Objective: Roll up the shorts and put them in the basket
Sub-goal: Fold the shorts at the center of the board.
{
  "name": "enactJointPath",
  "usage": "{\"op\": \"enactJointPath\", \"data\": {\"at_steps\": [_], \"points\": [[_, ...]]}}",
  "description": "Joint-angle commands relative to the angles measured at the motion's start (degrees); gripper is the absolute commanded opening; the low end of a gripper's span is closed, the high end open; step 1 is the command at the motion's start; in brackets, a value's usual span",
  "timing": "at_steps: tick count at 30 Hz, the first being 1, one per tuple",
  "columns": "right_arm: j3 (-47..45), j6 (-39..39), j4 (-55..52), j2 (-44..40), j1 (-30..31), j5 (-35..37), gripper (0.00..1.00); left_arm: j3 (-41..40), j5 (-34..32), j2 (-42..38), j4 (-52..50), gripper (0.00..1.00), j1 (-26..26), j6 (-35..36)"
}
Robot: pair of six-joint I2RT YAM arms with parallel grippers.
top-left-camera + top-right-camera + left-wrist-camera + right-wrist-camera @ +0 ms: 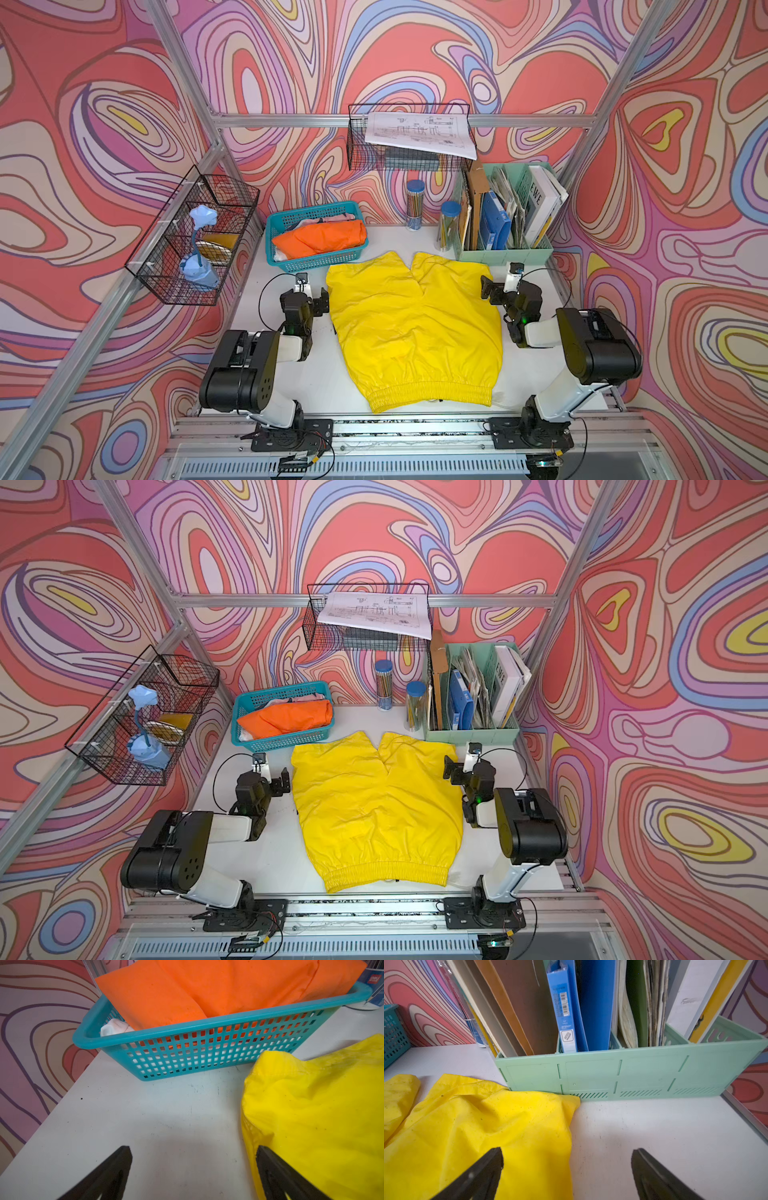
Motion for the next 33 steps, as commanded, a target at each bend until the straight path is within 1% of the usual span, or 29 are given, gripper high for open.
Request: {"op": "enactJointPath", "data": {"at_steps": [1,18,20,22,24,26,27,28,30,31,32,33], "points": [[0.33,-0.01,-0.06,-0.24,0.35,0.51,0.98,0.76,0.92,-0.08,-0.88,0.98,0.33,-0.30],[0.35,-0.02,0.03,-0.24,0.34,0.55,0.98,0.52,1.23,-0.18,-0.61,0.98,0.37,-0.15],[0.27,-0.01,0.28,-0.44,0.35,0.60,0.96,0.14,0.51,-1.05,-0.29,0.99,0.33,-0.36],[1.16,0.40,-4.31,-3.33,0.31,2.23,0.95,1.21,0.12,-5.89,-6.80,0.99,0.21,-0.39],[4.25,1.32,-13.98,-8.35,0.35,4.36,0.95,3.25,-2.77,-12.18,-15.03,0.98,-0.77,-0.40],[5.90,1.68,-17.96,-11.31,0.35,3.84,0.95,2.31,-6.93,-17.39,-13.84,0.99,-2.36,0.05],[7.01,2.89,-20.20,-12.38,0.35,3.27,0.96,2.35,-8.52,-20.77,-14.30,0.99,-3.10,-0.24],[8.44,3.37,-22.74,-13.18,0.34,2.42,0.96,3.29,-9.34,-23.70,-16.80,0.99,-3.58,-0.87],[13.18,3.52,-31.59,-13.62,0.33,-0.01,0.95,6.42,-9.94,-30.22,-23.73,0.99,-5.01,-1.52],[15.29,3.45,-34.69,-13.38,0.35,-0.40,0.95,7.61,-10.04,-32.52,-25.46,0.99,-5.80,-1.35],[17.45,3.26,-38.46,-12.89,0.35,-0.32,0.95,9.19,-9.48,-35.00,-27.34,0.99,-6.69,-1.19],[19.45,3.21,-41.57,-12.38,0.27,-0.49,0.95,11.67,-7.36,-36.62,-29.58,0.99,-7.56,-1.14]]}}
